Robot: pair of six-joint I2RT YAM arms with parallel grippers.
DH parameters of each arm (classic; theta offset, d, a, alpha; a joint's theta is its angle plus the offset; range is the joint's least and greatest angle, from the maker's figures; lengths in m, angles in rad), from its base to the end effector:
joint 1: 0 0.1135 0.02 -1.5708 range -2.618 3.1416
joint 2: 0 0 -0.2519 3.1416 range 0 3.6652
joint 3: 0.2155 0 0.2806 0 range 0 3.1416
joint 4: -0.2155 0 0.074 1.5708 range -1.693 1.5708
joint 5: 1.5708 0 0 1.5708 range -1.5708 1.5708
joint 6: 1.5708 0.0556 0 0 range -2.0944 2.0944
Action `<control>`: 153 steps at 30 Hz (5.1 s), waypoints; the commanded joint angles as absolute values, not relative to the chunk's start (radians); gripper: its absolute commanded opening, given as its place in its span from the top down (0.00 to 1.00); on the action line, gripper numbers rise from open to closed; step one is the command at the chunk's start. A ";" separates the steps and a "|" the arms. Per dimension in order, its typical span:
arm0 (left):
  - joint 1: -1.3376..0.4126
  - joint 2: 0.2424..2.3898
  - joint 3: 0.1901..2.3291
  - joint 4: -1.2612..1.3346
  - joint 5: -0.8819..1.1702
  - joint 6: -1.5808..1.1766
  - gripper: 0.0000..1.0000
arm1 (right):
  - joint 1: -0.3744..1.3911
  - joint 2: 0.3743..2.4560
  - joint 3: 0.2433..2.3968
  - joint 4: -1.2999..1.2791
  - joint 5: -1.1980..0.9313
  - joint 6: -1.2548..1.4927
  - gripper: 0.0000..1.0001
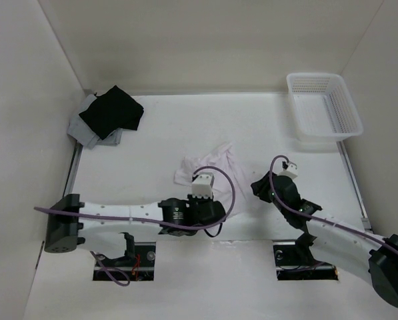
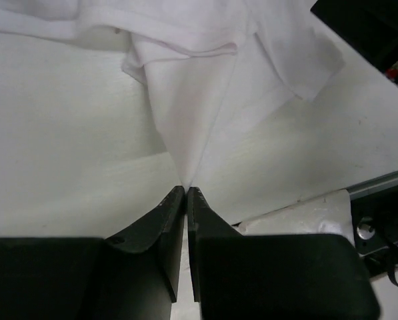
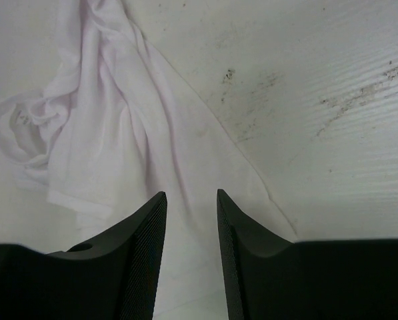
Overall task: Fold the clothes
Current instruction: Flatten the tank top out
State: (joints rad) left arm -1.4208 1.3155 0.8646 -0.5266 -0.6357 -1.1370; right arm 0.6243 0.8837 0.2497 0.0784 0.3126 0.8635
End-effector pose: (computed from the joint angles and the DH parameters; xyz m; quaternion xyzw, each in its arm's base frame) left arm 0.0768 -0.2874 0.1933 0.0380 0.9122 -0.1799 0.3661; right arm 0.1921 0.1173 0.1273 0.1781 0.8481 0.2250 0.4454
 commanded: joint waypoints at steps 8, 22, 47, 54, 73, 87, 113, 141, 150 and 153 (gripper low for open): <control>-1.366 0.981 0.660 -0.735 -0.660 -1.350 0.96 | 0.760 0.798 0.290 0.028 0.316 0.850 0.62; -1.171 0.706 0.430 -0.462 -0.595 -1.160 0.95 | 1.242 1.083 0.633 -0.327 0.341 0.767 0.90; -1.075 0.514 0.305 -0.380 -0.505 -1.092 0.95 | 1.291 1.470 0.787 -0.497 0.403 0.790 0.64; -1.062 0.525 0.310 -0.380 -0.497 -1.092 0.95 | 1.291 1.494 0.785 -0.488 0.399 0.790 0.74; -0.967 0.430 0.490 -0.405 -0.506 -0.948 0.97 | 1.242 0.772 0.684 -0.431 0.351 0.764 1.00; -0.757 0.479 1.162 -0.246 -0.581 -0.756 0.98 | 1.301 0.626 1.474 -0.411 0.667 0.433 1.00; -0.081 1.386 1.493 -0.001 -0.014 -0.917 0.98 | 0.344 1.552 1.918 -0.287 -0.069 0.610 1.00; -0.376 0.538 0.498 -0.139 -0.290 -0.860 0.98 | 0.684 0.692 0.677 -0.242 0.185 0.756 1.00; -0.616 0.062 0.425 -0.744 -0.377 -1.060 1.00 | 1.331 0.397 0.494 -0.687 0.441 1.194 1.00; -0.656 0.103 0.430 -0.717 -0.429 -1.078 0.99 | 1.476 0.460 0.523 -0.716 0.558 1.262 1.00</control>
State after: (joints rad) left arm -0.6315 0.0696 0.3996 -0.6552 -0.3531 -1.0161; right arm 1.3933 0.4183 0.4805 -0.6258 0.3813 1.1110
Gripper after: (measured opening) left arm 0.018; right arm 0.007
